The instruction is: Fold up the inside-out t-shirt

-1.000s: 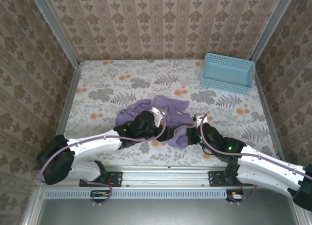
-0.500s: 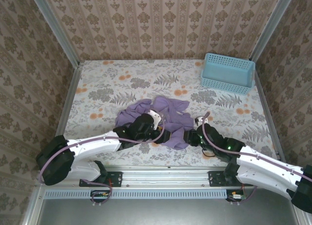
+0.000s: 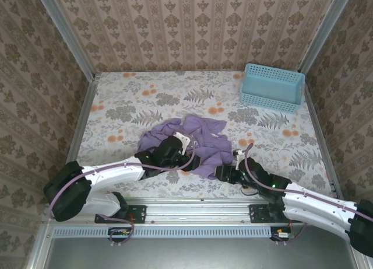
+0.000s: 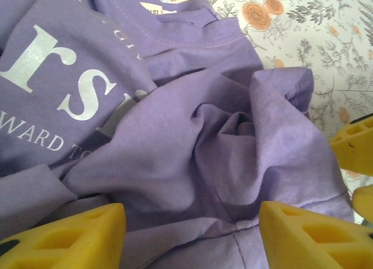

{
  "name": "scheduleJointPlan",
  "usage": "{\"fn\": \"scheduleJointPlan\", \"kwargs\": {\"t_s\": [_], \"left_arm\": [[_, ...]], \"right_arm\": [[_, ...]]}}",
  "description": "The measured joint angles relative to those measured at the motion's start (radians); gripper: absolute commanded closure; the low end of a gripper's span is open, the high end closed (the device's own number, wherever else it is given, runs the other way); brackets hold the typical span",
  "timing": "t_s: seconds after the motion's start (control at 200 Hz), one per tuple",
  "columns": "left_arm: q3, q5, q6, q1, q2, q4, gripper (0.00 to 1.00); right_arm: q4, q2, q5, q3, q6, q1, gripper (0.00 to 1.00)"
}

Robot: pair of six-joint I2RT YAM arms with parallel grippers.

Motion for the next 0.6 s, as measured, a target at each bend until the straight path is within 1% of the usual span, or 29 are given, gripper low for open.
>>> {"fn": "scheduleJointPlan", "kwargs": {"t_s": [0.085, 0.11, 0.16, 0.225, 0.26, 0.27, 0.4, 0.465, 0.51, 0.545, 0.6], "left_arm": [[-0.002, -0.005, 0.000, 0.007, 0.001, -0.002, 0.36], [-0.002, -0.007, 0.000, 0.010, 0.001, -0.005, 0.36], [-0.002, -0.013, -0.001, 0.012, 0.001, -0.011, 0.36], [-0.002, -0.026, -0.004, 0.018, -0.001, -0.025, 0.35], [-0.003, -0.033, -0.004, 0.025, -0.007, -0.037, 0.35], [-0.004, -0.035, -0.004, 0.026, -0.010, -0.039, 0.34], [-0.016, -0.071, -0.012, 0.082, -0.086, -0.108, 0.32], [-0.017, -0.102, -0.023, 0.127, -0.144, -0.163, 0.30], [-0.017, -0.130, -0.033, 0.165, -0.188, -0.205, 0.28], [-0.017, -0.148, -0.041, 0.197, -0.217, -0.238, 0.27], [-0.017, -0.174, -0.057, 0.256, -0.261, -0.293, 0.25]], "right_arm": [[0.018, 0.066, 0.001, 0.012, 0.006, 0.002, 0.40], [0.025, 0.085, 0.001, 0.016, 0.006, 0.002, 0.41], [0.038, 0.123, 0.000, 0.026, 0.008, 0.003, 0.48], [0.048, 0.169, 0.000, 0.048, 0.008, 0.007, 0.53], [0.052, 0.190, 0.001, 0.063, 0.007, 0.011, 0.57], [0.052, 0.195, 0.000, 0.069, 0.004, 0.012, 0.60], [0.039, 0.216, 0.007, 0.127, -0.005, 0.031, 0.83], [-0.020, 0.204, 0.032, 0.168, -0.018, 0.034, 0.93], [-0.091, 0.190, 0.064, 0.203, -0.026, 0.035, 0.98], [-0.156, 0.176, 0.100, 0.237, -0.029, 0.034, 1.00], [-0.265, 0.156, 0.158, 0.295, -0.033, 0.034, 1.00]]}}
